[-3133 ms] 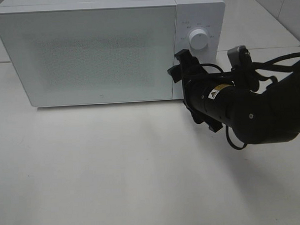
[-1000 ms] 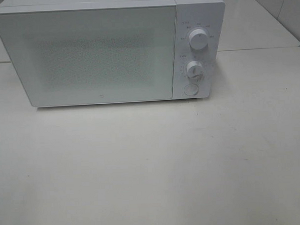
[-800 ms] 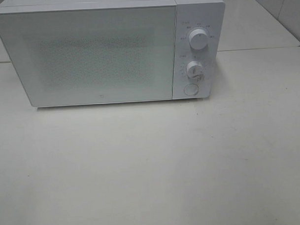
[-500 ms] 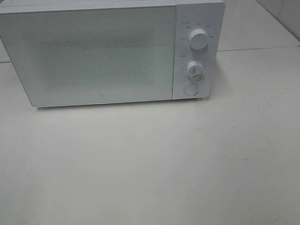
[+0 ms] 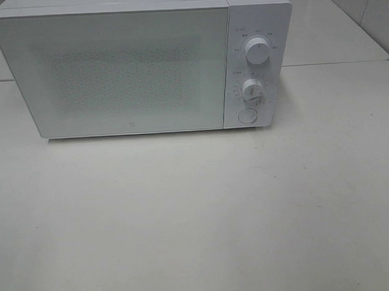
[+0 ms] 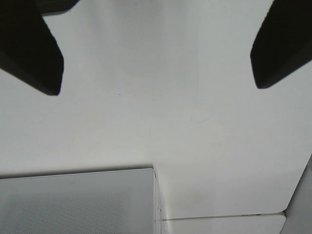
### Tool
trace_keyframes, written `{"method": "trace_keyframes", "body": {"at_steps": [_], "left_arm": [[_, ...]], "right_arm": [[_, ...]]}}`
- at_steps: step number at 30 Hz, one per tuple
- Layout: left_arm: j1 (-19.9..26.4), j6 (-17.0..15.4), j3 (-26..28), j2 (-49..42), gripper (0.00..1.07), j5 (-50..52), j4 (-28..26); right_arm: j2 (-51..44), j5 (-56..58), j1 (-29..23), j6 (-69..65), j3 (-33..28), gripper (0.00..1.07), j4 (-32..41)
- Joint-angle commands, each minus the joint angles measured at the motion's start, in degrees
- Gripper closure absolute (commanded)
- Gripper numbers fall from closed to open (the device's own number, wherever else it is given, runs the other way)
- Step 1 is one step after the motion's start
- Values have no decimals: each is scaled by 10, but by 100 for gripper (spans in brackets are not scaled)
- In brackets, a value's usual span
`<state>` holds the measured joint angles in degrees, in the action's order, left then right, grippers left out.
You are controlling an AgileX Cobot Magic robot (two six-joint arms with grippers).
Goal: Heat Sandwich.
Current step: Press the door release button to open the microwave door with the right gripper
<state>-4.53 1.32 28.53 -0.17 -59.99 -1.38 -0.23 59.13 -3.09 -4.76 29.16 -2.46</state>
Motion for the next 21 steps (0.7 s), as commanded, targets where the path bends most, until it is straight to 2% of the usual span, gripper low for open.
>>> {"method": "trace_keyframes", "body": {"at_steps": [1,21], "left_arm": [[1,-1,-3,-13,4,6,-4],[1,-1,-3,-13,4,6,-4]], "right_arm": [[-15,3,5,-2,-2,31,1],[-10,2,5,-2,2,31,0]]}}
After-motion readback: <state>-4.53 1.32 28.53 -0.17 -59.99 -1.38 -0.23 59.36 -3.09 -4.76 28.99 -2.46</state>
